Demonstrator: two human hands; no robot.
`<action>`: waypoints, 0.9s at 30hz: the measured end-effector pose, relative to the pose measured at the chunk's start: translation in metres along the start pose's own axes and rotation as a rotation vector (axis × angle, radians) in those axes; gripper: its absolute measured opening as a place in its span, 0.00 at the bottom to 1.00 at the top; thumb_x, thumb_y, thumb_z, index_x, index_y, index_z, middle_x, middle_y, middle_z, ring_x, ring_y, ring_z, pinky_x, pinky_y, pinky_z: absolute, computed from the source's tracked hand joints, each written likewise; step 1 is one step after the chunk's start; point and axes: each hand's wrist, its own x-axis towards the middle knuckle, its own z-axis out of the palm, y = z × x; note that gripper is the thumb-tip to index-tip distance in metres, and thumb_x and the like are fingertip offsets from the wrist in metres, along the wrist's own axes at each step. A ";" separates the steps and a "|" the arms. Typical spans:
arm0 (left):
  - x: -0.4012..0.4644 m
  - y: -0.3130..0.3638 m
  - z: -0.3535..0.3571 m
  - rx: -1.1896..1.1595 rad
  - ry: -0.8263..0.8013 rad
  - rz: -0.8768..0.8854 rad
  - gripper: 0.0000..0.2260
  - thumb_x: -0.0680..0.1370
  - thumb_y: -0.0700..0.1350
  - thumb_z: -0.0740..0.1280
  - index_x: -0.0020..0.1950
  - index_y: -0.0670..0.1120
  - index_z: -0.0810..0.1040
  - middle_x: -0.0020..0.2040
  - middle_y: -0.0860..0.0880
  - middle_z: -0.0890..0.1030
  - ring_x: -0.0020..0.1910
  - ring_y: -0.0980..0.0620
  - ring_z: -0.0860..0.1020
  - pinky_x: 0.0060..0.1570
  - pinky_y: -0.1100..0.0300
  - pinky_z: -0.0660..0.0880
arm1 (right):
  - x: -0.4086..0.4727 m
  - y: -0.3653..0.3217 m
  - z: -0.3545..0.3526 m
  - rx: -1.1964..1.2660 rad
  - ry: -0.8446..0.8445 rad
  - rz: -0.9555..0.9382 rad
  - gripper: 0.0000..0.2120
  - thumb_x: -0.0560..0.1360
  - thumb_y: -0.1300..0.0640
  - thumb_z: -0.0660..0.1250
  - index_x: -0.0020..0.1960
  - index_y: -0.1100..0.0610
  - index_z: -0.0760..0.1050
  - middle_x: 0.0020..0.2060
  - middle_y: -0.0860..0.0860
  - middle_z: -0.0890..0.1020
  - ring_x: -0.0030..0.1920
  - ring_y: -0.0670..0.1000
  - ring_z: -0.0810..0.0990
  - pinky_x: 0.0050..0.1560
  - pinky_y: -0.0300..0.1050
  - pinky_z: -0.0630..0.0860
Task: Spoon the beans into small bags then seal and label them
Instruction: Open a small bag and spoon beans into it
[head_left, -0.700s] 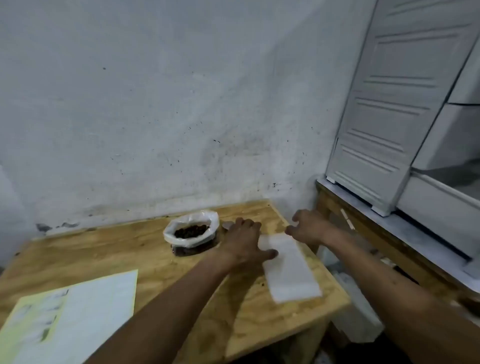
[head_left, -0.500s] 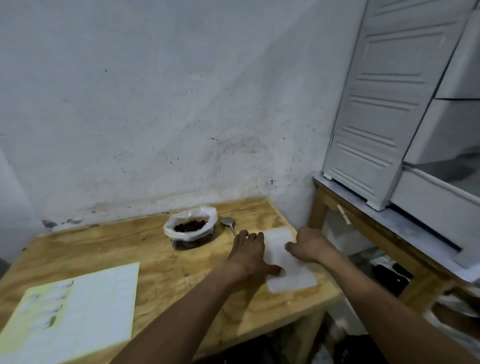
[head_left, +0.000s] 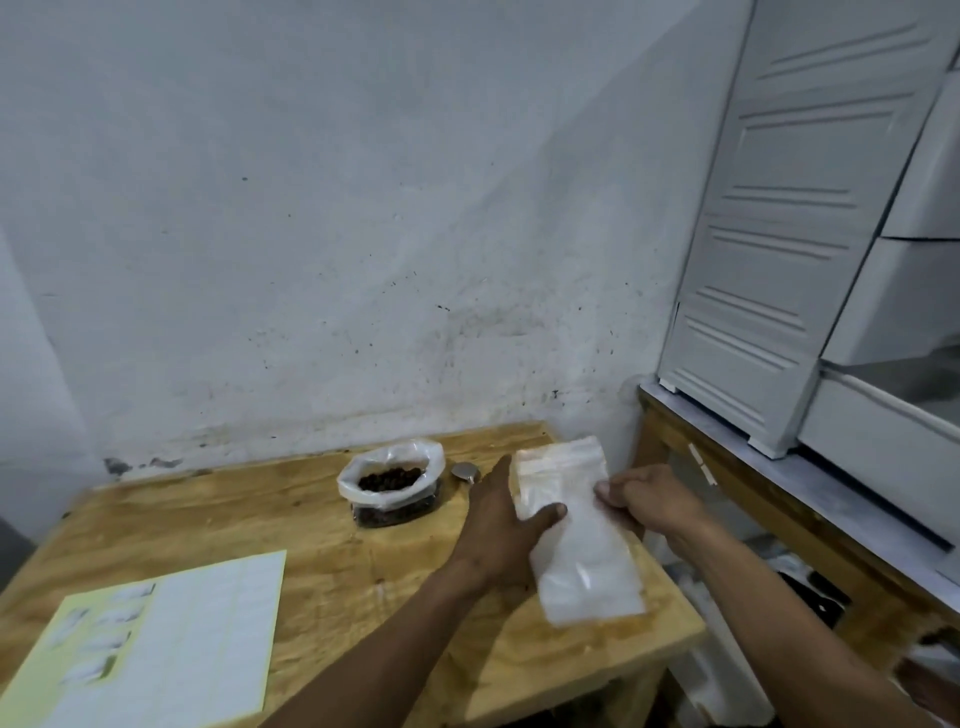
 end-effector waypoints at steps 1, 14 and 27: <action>0.003 0.002 -0.003 -0.132 0.022 -0.074 0.38 0.76 0.55 0.74 0.80 0.47 0.60 0.72 0.47 0.72 0.69 0.47 0.71 0.61 0.57 0.72 | 0.000 -0.004 -0.001 0.056 -0.020 0.003 0.15 0.77 0.62 0.71 0.32 0.58 0.77 0.26 0.50 0.78 0.27 0.47 0.74 0.24 0.32 0.69; 0.013 0.033 -0.120 -0.493 0.480 0.121 0.04 0.80 0.36 0.70 0.49 0.42 0.84 0.43 0.47 0.87 0.43 0.49 0.85 0.45 0.60 0.81 | 0.007 -0.115 0.046 0.331 0.017 -0.351 0.16 0.74 0.44 0.73 0.48 0.57 0.82 0.46 0.55 0.86 0.42 0.51 0.85 0.44 0.47 0.80; -0.013 0.013 -0.198 0.022 0.527 0.285 0.13 0.76 0.52 0.75 0.57 0.47 0.86 0.51 0.56 0.86 0.49 0.61 0.83 0.53 0.60 0.80 | -0.012 -0.206 0.112 0.389 -0.322 -0.332 0.10 0.76 0.56 0.71 0.41 0.62 0.83 0.32 0.53 0.85 0.31 0.48 0.79 0.34 0.42 0.76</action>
